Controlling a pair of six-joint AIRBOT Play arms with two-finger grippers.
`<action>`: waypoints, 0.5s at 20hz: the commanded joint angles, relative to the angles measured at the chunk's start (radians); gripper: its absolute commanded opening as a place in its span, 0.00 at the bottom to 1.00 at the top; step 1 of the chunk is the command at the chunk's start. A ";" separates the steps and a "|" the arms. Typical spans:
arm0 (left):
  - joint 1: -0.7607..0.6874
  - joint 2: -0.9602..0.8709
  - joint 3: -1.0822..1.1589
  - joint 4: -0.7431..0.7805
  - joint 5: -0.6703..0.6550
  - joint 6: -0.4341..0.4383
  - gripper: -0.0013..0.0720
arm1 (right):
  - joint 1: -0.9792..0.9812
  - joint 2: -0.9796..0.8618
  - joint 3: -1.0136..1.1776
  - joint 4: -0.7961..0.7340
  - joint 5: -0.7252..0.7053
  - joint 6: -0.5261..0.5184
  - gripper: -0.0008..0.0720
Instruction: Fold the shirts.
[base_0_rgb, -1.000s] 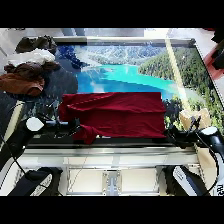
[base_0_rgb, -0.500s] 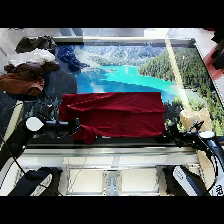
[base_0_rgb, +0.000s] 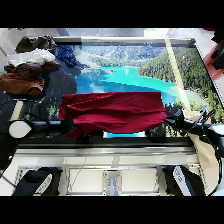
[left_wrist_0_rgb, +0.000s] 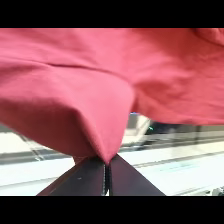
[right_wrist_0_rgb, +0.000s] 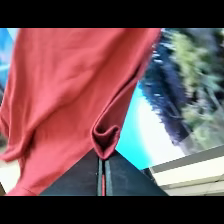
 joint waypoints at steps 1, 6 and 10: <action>0.000 0.088 0.060 0.118 -0.131 -0.063 0.03 | 0.000 0.072 0.104 -0.064 0.079 0.041 0.06; 0.000 0.058 0.075 0.127 0.010 0.008 0.03 | 0.001 0.069 0.229 -0.071 -0.064 0.030 0.06; 0.000 -0.163 0.139 0.187 0.069 0.134 0.03 | 0.021 -0.026 0.257 -0.045 -0.153 -0.031 0.06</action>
